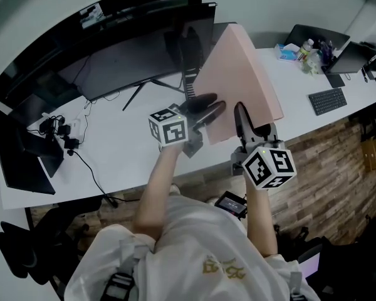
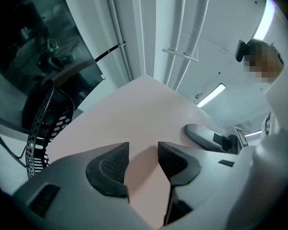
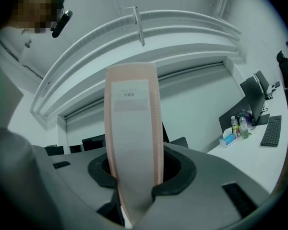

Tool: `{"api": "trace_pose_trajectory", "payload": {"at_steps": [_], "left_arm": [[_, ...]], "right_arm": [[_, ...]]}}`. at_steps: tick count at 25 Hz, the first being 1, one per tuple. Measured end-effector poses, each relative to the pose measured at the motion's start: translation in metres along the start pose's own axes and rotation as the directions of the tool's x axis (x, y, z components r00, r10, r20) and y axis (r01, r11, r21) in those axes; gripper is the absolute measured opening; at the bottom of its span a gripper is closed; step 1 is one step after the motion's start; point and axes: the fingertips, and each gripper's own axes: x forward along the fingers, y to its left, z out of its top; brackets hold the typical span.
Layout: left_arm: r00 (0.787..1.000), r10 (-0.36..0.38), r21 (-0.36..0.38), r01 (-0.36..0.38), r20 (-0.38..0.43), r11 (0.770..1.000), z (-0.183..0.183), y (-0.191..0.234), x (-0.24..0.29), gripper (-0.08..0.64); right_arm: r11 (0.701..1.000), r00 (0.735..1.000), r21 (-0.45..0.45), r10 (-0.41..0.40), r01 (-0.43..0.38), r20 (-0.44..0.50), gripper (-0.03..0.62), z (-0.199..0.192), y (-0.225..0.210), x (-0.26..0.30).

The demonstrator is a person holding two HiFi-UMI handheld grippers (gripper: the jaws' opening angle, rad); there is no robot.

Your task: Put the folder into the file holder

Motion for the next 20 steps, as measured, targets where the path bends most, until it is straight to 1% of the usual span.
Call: {"api": "trace_pose_trajectory", "payload": {"at_steps": [4, 20], "left_arm": [[1.0, -0.009, 0.002, 0.009, -0.019, 1.0, 0.004, 0.009, -0.003, 0.192], [0.997, -0.071, -0.05, 0.07, -0.02, 0.996, 0.021, 0.046, -0.019, 0.19]], "right_arm": [[1.0, 1.0, -0.002, -0.019, 0.019, -0.002, 0.16, -0.004, 0.004, 0.009], [0.996, 0.997, -0.045, -0.077, 0.076, -0.012, 0.16, -0.017, 0.024, 0.049]]}}
